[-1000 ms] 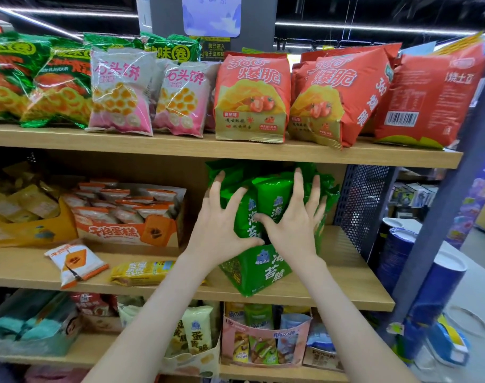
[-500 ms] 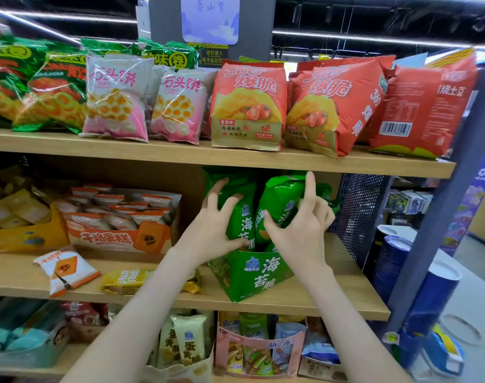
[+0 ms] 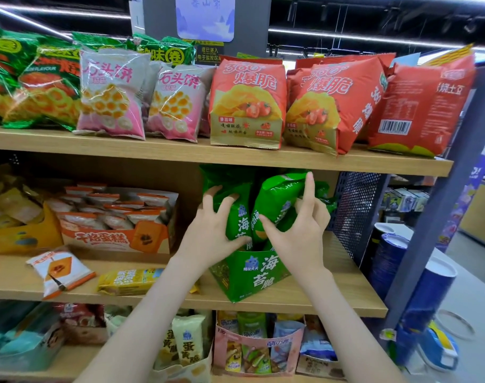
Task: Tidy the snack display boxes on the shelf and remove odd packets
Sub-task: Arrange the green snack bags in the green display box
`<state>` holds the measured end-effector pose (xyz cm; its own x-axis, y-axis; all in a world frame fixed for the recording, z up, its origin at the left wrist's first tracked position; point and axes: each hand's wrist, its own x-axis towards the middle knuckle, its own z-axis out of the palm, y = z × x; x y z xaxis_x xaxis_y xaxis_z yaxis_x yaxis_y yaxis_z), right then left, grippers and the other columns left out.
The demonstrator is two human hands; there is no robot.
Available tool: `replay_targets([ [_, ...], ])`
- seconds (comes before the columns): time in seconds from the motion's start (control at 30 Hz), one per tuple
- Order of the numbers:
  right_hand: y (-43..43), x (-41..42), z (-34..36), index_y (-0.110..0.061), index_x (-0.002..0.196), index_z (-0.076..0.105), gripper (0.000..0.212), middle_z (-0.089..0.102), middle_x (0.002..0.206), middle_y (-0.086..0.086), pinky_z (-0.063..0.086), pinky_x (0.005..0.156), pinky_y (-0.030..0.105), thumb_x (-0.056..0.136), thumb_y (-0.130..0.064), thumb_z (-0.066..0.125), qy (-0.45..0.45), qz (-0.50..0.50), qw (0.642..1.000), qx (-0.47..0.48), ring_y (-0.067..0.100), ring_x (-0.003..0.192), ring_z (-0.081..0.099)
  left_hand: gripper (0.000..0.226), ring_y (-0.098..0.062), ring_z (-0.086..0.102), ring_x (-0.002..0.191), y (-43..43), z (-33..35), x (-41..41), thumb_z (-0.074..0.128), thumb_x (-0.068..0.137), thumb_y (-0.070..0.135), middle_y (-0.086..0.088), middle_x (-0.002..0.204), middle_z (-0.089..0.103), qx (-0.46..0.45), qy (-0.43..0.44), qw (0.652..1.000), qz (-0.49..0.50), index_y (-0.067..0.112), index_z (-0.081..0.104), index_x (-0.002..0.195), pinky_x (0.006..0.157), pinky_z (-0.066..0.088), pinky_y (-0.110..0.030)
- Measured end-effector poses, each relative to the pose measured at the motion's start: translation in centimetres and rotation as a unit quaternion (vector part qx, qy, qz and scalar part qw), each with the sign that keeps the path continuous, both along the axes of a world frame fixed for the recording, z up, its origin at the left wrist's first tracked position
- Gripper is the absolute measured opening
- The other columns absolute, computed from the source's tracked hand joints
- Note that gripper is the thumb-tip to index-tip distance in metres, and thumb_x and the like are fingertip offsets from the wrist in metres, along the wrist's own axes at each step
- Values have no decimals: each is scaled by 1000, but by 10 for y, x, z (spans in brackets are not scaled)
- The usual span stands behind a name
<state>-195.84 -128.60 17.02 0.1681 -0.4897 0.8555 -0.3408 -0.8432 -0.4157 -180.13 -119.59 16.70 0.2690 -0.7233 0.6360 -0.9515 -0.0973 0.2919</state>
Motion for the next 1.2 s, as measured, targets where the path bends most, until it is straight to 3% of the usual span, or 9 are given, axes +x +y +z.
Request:
replay_targets([
  [0.1,14,6,-2,-13,150,15,109,46,133,14,8,111,35,70,-45,82,1,1,998,58,16,130,22,86,-42,43,124,-1,-6,-1,78,73,46,-5,144,16,-26,6,999,-27,27,28,140,97,47,-46],
  [0.17,21,11,-2,4,132,43,92,45,131,19,16,111,53,63,-36,89,-4,-36,999,21,20,130,21,84,-44,42,124,-1,-8,-1,79,73,43,-4,144,15,-34,12,999,-40,31,25,137,98,47,-50],
  [0.23,20,13,-1,5,117,52,74,49,123,18,26,109,60,64,-30,89,-14,-41,999,2,24,129,25,84,-44,41,126,1,-9,-1,79,74,42,-4,144,15,-37,17,998,-43,30,25,137,99,46,-52],
  [0.37,11,9,-1,1,105,54,54,55,105,11,41,101,50,70,-29,83,-7,-29,999,-12,23,120,35,85,-43,40,127,4,-10,0,78,75,43,0,144,13,-40,18,998,-50,28,27,140,101,45,-52],
  [0.53,6,6,6,-2,94,55,49,58,93,10,33,97,38,70,-37,80,-12,-61,997,-45,24,106,42,85,-38,38,130,4,-9,2,78,76,43,2,146,10,-30,28,998,-55,22,32,144,103,45,-48],
  [0.83,10,2,19,-4,95,53,50,55,91,6,45,87,48,70,-40,77,-11,-60,998,-9,21,96,43,84,-32,45,126,5,-2,10,78,75,46,6,143,13,-29,40,996,-80,27,31,142,102,48,-43],
  [0.93,16,-4,31,-15,105,43,52,54,100,1,49,89,47,73,-35,80,-92,14,994,58,21,99,54,83,-31,49,124,6,-1,14,78,73,49,10,137,18,-44,62,993,-91,40,23,135,98,50,-45],
  [1.1,21,-16,45,-39,110,28,62,57,101,-2,52,87,35,73,-44,77,-124,50,988,78,17,97,61,82,-32,48,123,1,-3,9,74,76,53,-1,138,24,-28,53,995,-76,42,17,135,94,51,-45],
  [1.2,30,-17,28,-52,108,25,67,55,102,-4,37,86,4,77,-30,80,-95,79,986,112,-4,98,55,87,-35,45,123,-2,-7,3,71,79,53,-7,142,22,-4,10,999,-50,26,21,144,90,51,-41],
])
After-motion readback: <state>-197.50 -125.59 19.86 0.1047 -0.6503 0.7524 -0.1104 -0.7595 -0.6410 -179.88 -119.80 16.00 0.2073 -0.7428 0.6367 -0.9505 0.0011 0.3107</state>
